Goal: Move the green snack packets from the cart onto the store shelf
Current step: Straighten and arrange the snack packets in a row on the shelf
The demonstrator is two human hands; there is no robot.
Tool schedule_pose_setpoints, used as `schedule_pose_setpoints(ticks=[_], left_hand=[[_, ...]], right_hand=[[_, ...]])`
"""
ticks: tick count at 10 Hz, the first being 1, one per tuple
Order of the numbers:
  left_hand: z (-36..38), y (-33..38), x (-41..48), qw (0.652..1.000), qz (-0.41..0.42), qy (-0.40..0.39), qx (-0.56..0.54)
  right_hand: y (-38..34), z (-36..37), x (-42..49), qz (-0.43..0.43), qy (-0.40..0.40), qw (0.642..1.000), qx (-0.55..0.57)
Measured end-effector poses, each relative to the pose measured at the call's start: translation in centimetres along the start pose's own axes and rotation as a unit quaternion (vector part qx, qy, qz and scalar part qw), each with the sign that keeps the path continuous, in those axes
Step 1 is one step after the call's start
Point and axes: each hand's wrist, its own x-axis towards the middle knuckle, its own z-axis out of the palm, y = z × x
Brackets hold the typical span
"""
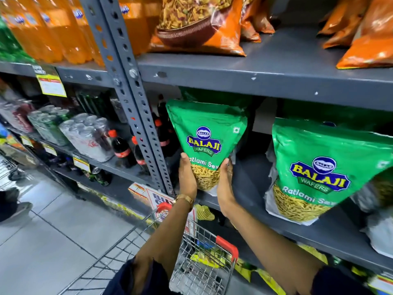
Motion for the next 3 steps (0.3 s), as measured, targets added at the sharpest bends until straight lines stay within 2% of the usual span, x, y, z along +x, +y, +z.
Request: schedule_pose_setpoints(ticks=[2, 3], left_hand=[[0.1, 0.6, -1.1, 0.998, 0.041, 0.012, 0.054], [0.0, 0.0, -3.9, 0.983, 0.093, 0.067, 0.146]], right_hand=[[-2.3, -1.9, -2.0, 0.008, -0.072, 0.993, -0.088], [-5.0, -4.2, -5.7, -0.037, -0.080, 0.986, -0.143]])
